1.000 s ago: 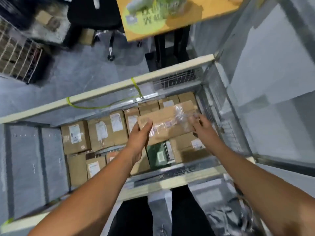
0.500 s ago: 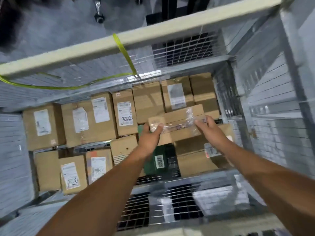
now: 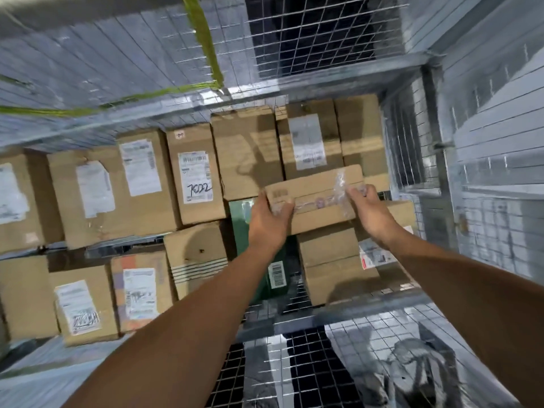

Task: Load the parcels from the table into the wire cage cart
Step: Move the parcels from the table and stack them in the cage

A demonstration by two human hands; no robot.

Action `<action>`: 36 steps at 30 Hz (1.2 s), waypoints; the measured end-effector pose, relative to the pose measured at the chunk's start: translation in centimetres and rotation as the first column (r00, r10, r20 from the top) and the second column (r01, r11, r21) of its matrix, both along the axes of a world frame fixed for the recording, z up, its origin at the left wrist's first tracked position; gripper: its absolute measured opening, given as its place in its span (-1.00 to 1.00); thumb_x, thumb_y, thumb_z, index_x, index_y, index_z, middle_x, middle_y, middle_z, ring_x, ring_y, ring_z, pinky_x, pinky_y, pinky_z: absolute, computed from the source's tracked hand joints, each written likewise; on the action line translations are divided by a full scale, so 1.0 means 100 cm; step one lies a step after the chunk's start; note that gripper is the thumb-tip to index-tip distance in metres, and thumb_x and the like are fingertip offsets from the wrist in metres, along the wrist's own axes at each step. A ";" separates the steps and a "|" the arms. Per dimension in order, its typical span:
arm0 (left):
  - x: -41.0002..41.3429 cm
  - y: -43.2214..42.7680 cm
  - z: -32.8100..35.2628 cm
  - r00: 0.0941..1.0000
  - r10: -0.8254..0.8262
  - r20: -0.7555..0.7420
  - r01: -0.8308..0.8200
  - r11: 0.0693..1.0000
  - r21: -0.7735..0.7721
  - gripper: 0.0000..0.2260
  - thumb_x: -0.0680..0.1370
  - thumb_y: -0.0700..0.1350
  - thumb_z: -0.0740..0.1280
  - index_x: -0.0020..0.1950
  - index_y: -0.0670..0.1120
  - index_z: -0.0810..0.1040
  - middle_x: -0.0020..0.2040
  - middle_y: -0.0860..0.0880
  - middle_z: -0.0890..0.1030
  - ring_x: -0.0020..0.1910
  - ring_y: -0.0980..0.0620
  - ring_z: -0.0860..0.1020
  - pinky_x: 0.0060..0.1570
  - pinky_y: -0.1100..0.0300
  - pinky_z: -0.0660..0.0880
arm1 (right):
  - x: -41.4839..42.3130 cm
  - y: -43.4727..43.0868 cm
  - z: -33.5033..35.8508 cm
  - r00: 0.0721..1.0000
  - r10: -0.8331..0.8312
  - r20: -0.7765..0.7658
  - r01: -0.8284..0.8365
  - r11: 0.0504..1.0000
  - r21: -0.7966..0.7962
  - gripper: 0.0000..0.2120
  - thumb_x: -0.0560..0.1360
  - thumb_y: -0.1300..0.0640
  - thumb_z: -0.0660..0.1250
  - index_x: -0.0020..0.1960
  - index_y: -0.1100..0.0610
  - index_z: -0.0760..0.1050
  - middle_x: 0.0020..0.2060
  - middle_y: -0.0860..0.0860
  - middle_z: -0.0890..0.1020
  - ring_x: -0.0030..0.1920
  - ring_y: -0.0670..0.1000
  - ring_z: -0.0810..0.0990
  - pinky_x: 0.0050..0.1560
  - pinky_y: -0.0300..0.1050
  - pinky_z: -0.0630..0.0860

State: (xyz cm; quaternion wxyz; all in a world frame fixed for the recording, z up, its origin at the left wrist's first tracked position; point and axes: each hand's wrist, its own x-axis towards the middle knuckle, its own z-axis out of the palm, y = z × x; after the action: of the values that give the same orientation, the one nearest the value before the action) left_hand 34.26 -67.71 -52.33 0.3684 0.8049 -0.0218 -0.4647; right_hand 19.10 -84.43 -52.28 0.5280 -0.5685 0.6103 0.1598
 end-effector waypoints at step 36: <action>-0.014 -0.018 -0.010 0.991 -0.086 0.104 0.082 0.996 0.047 -0.71 0.64 0.15 0.30 0.21 0.01 0.36 0.19 -0.02 0.59 0.10 0.01 0.60 0.05 0.05 0.58 | -0.023 -0.011 -0.001 0.963 0.238 -0.127 -0.265 0.918 -0.294 -0.50 0.60 -0.44 0.08 -0.01 0.02 0.33 -0.22 -0.03 0.51 0.01 0.21 0.57 0.30 0.35 0.43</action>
State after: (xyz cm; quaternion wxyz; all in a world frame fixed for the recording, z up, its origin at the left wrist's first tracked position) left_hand 32.82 -69.50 -53.32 0.3296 0.8345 -0.0652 -0.4367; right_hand 16.76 -85.57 -52.41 0.3801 -0.7099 0.5725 0.1544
